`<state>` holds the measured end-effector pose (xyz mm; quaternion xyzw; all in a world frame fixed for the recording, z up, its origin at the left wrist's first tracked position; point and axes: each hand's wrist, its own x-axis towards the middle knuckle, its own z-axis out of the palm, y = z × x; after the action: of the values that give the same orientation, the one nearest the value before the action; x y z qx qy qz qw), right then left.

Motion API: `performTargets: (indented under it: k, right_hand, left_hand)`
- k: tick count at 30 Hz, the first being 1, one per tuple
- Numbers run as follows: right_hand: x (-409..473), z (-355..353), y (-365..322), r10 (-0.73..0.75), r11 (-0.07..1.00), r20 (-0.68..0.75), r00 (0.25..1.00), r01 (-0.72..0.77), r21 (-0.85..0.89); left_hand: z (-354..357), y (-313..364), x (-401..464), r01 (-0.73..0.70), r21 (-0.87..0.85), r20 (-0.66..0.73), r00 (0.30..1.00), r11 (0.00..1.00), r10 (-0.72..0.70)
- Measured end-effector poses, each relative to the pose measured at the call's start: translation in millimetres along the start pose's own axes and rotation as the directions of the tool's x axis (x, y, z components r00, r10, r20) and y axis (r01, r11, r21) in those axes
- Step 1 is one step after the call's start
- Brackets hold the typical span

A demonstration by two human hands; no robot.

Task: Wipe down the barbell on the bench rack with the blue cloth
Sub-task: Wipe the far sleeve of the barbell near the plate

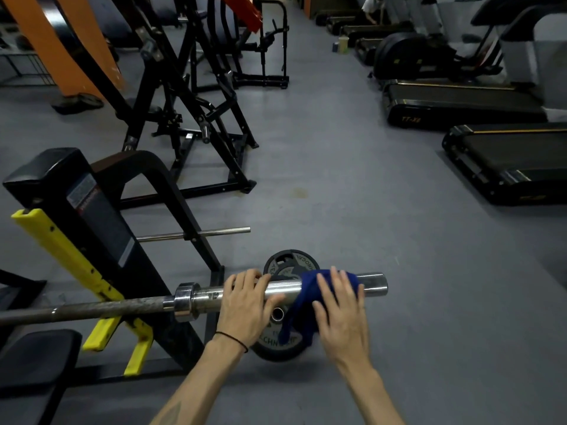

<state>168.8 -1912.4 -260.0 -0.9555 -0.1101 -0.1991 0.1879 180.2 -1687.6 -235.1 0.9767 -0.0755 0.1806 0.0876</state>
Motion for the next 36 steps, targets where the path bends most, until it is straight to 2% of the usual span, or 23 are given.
performTargets:
  k: [2, 4, 5, 7, 9, 10, 12, 14, 15, 16, 18, 20, 21, 23, 25, 26, 27, 29, 31, 32, 34, 36]
  right_hand:
    - [0, 3, -13, 0.177, 0.983, -0.048, 0.983, -0.174, 0.067]
    - [0, 11, -45, 0.233, 0.964, -0.045, 0.971, -0.225, 0.142]
    - [-3, 14, -56, 0.162, 0.975, -0.02, 0.987, -0.157, 0.156]
    - [-7, 16, -52, -0.075, 0.988, 0.039, 0.996, 0.069, 0.137]
    - [-3, 10, -19, -0.178, 0.982, 0.051, 0.983, 0.174, 0.079]
    - [-2, 6, -3, -0.153, 0.987, 0.038, 0.988, 0.151, 0.053]
    - [-3, 0, 11, 0.015, 0.998, -0.008, 1.0, -0.015, 0.057]
    - [-5, 4, -11, 0.182, 0.976, -0.036, 0.983, -0.176, 0.125]
    - [-6, 7, -29, 0.221, 0.962, -0.032, 0.975, -0.212, 0.169]
    - [-7, 11, -44, 0.208, 0.959, -0.018, 0.978, -0.2, 0.199]
    - [-13, 13, -53, 0.054, 0.979, 0.039, 0.998, -0.061, 0.193]
    - [-13, 9, -27, -0.079, 0.989, 0.057, 0.995, 0.071, 0.132]
    - [-12, 6, -11, -0.087, 0.992, 0.046, 0.995, 0.082, 0.096]
    - [-11, 1, 7, 0.043, 0.997, -0.002, 0.999, -0.042, 0.071]
    - [-10, 4, -10, 0.218, 0.971, -0.051, 0.975, -0.211, 0.111]
    - [-10, 7, -29, 0.246, 0.961, -0.054, 0.968, -0.237, 0.142]
    - [-11, 11, -47, 0.22, 0.964, -0.035, 0.975, -0.211, 0.164]
    - [-19, 17, -64, 0.035, 0.99, 0.039, 0.999, -0.04, 0.133]
    - [-19, 13, -41, -0.122, 0.991, 0.08, 0.989, 0.117, 0.058]
    - [-16, 9, -24, -0.128, 0.992, 0.074, 0.989, 0.127, 0.018]
    - [-8, 0, 3, 0.016, 1.0, 0.016, 1.0, -0.016, -0.022]
    - [-1, -4, 6, 0.216, 0.976, -0.039, 0.976, -0.215, 0.038]
  left_hand:
    - [3, 10, -6, 0.003, -0.058, -0.045, 0.999, 0.998, -0.006]
    - [7, 26, -12, 0.032, -0.131, -0.08, 0.996, 0.991, -0.042]
    - [8, 32, -14, 0.054, -0.161, -0.089, 0.994, 0.986, -0.069]
    - [11, 35, -17, 0.069, -0.186, -0.085, 0.993, 0.98, -0.085]
    - [12, 30, -20, 0.027, -0.161, -0.065, 0.997, 0.987, -0.038]
    - [12, 26, -21, -0.005, -0.135, -0.05, 0.999, 0.991, -0.002]
    - [11, 22, -21, -0.044, -0.082, -0.017, 0.999, 0.996, 0.043]
    - [12, 22, -20, -0.034, -0.046, 0.006, 0.999, 0.998, 0.034]
    - [12, 23, -19, -0.024, -0.033, 0.014, 1.0, 0.999, 0.024]
    - [13, 24, -19, -0.017, -0.021, 0.013, 1.0, 1.0, 0.017]
    - [14, 25, -19, -0.01, -0.023, -0.012, 1.0, 1.0, 0.009]
    - [15, 26, -18, -0.008, -0.051, -0.039, 0.999, 0.999, 0.006]
    - [14, 26, -17, -0.003, -0.056, -0.051, 0.999, 0.998, 0.0]
    - [14, 27, -15, 0.008, -0.051, -0.062, 0.998, 0.999, -0.011]
    - [16, 28, -16, 0.013, -0.045, -0.074, 0.997, 0.999, -0.017]
    - [18, 28, -16, 0.014, -0.044, -0.078, 0.997, 0.999, -0.018]
    - [19, 28, -16, 0.009, -0.041, -0.082, 0.997, 0.999, -0.013]
    - [20, 27, -16, -0.008, -0.038, -0.09, 0.996, 0.999, 0.005]
    - [20, 26, -14, -0.022, -0.025, -0.077, 0.997, 0.999, 0.02]
    - [19, 25, -12, -0.032, -0.017, -0.07, 0.997, 0.999, 0.031]
    - [14, 23, -6, -0.051, 0.008, -0.032, 0.998, 0.999, 0.052]
    - [9, 20, 1, -0.066, 0.032, 0.015, 0.998, 0.997, 0.065]
